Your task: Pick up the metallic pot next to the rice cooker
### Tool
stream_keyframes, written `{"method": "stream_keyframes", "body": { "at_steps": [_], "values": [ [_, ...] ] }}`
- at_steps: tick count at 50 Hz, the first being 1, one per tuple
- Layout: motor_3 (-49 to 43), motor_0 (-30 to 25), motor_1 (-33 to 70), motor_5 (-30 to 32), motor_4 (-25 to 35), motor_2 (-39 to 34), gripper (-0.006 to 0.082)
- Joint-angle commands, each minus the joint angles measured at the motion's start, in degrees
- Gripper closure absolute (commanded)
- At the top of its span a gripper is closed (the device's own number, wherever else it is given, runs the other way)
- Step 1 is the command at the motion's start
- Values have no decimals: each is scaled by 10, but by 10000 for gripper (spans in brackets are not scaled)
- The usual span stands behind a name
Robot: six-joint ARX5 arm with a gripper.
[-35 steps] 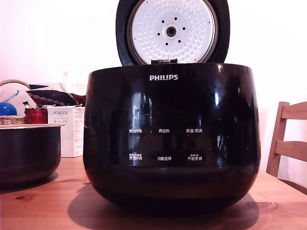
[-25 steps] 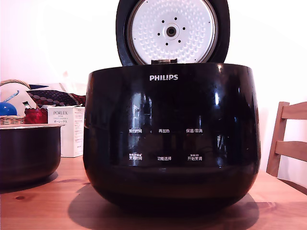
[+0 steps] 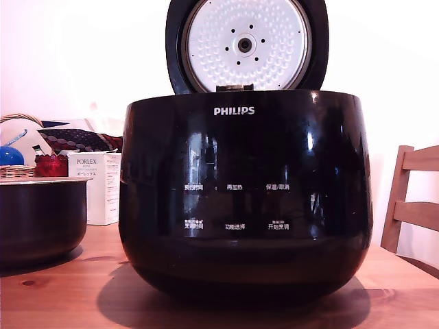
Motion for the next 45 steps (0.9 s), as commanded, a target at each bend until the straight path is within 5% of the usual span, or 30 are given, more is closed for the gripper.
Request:
{"method": "stream_keyframes", "body": {
  "at_steps": [1,23,33,45],
  "values": [
    [-42,0,-1,14,18,37,788],
    [-447,-1,31,125,47,222,788],
    [-580,-1,84,198,37,245,773],
    [-638,-1,172,215,-6,245,449]
  ]
}}
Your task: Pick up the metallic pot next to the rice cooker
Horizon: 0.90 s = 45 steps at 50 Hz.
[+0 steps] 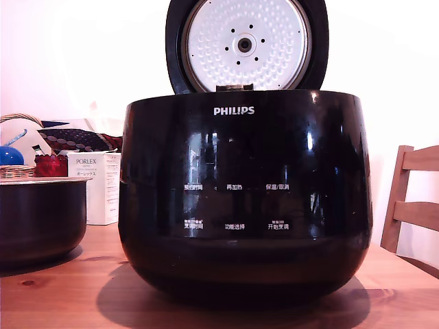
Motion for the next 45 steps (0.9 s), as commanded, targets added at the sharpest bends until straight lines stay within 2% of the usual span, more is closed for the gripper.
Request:
{"method": "stream_keyframes", "body": {
  "at_steps": [1,5,7,18,24,45],
  "values": [
    [-1,-1,12,6,-10,-5,434],
    [-1,-1,39,25,-22,-5,393],
    [0,-1,52,54,-41,-5,381],
    [29,12,127,94,-87,-5,381],
    [50,26,167,123,-93,-5,349],
    [128,82,277,153,-96,-5,348]
  ]
}}
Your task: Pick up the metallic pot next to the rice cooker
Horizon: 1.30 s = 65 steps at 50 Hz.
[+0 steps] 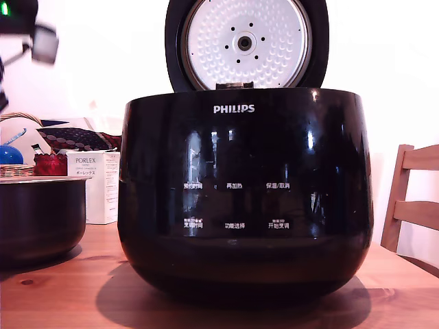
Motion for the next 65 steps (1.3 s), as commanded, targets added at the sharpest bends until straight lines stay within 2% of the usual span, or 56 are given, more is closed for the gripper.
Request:
{"method": "stream_keyframes", "body": {
  "at_steps": [1,22,44,49,61,65],
  "values": [
    [9,6,17,9,5,-5,348],
    [46,10,83,23,12,-5,350],
    [58,10,102,39,13,-5,363],
    [58,10,102,39,15,-5,455],
    [38,10,102,39,22,-5,788],
    [35,9,102,42,22,-5,788]
  ]
}}
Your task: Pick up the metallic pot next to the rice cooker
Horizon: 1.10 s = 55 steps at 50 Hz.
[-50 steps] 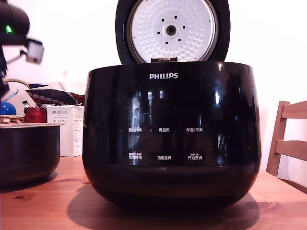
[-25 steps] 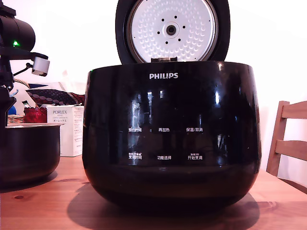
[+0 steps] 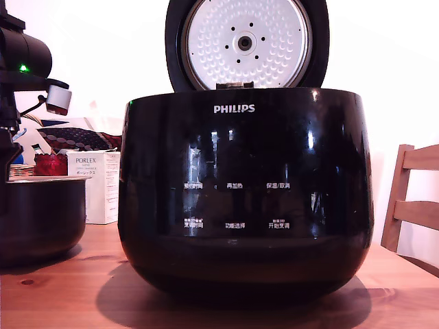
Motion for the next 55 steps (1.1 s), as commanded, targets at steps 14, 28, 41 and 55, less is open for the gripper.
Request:
{"method": "stream_keyframes", "body": {
  "at_steps": [14,28,41,55],
  "values": [
    [-15,-12,5,6,-33,-1,788],
    [-39,-17,-13,6,-59,20,788],
    [-68,-25,-26,6,-70,53,788],
    [-87,-54,-38,6,-110,75,788]
  ]
}}
